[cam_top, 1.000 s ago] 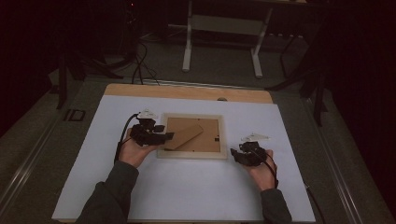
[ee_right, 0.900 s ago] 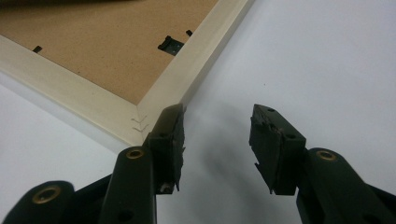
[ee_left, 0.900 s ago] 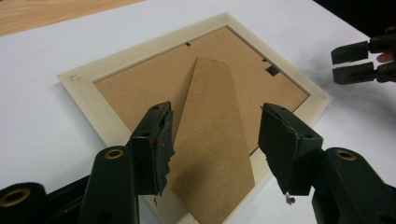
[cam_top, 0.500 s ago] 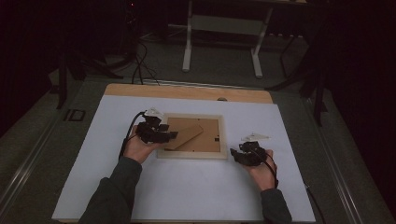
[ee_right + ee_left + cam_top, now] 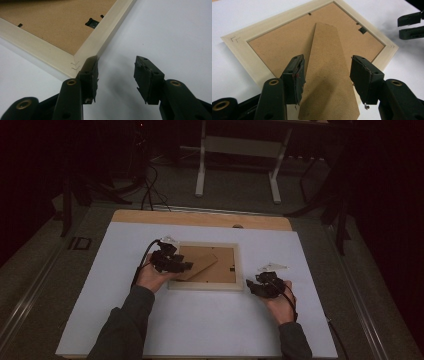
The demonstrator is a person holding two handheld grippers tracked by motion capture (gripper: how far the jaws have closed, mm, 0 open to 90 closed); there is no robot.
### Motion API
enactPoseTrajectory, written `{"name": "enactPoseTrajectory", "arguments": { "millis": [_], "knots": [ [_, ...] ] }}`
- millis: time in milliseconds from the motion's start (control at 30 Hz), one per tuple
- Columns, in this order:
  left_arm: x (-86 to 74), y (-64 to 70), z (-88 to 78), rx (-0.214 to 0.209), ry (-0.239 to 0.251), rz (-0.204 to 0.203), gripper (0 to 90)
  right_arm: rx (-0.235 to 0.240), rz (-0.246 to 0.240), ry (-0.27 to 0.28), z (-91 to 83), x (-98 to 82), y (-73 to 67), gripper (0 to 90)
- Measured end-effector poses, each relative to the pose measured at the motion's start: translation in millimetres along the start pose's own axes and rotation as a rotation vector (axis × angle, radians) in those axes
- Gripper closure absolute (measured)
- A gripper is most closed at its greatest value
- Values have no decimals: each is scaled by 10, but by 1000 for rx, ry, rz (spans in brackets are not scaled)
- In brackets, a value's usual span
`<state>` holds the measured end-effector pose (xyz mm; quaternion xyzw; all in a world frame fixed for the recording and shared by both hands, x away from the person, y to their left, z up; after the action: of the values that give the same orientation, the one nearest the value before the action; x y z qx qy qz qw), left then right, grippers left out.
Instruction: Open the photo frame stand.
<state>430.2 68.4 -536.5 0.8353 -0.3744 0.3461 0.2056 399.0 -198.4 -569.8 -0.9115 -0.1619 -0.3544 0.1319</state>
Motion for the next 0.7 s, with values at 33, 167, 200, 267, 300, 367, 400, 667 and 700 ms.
{"name": "enactPoseTrajectory", "arguments": {
  "millis": [33,167,200,267,300,367,400,667,700],
  "knots": [
    [-2,-1,16,0,-6,0,451,0,0,-1,1,-1,1,533],
    [9,22,76,-10,-17,-4,418,0,1,0,-2,0,4,532],
    [13,26,90,-10,-22,-2,411,1,1,1,-3,2,5,532],
    [28,30,114,-17,-21,-10,396,1,1,1,-5,3,9,532],
    [34,31,124,-21,-21,-14,386,1,2,2,-6,3,11,532],
    [35,29,148,-26,-30,-12,370,1,4,0,-5,1,13,532],
    [32,24,161,-20,-37,-7,365,0,3,-1,-3,-1,15,532],
    [-43,9,277,-38,-86,-29,315,2,6,-4,9,-10,19,532],
    [-39,15,282,-43,-84,-30,309,2,6,-5,11,-12,21,533]
  ]
}}
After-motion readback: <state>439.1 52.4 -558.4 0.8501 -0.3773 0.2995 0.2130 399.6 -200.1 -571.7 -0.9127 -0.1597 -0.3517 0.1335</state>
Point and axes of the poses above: each handheld gripper's, and its own axes: z roughly forward along the jaws, x roughly out of its top, y roughly to its right, the point moved 9 cm from there along z, roughly forward along the jaws, and after that the axes turned 11 degrees about z, right-handed, at the moved point
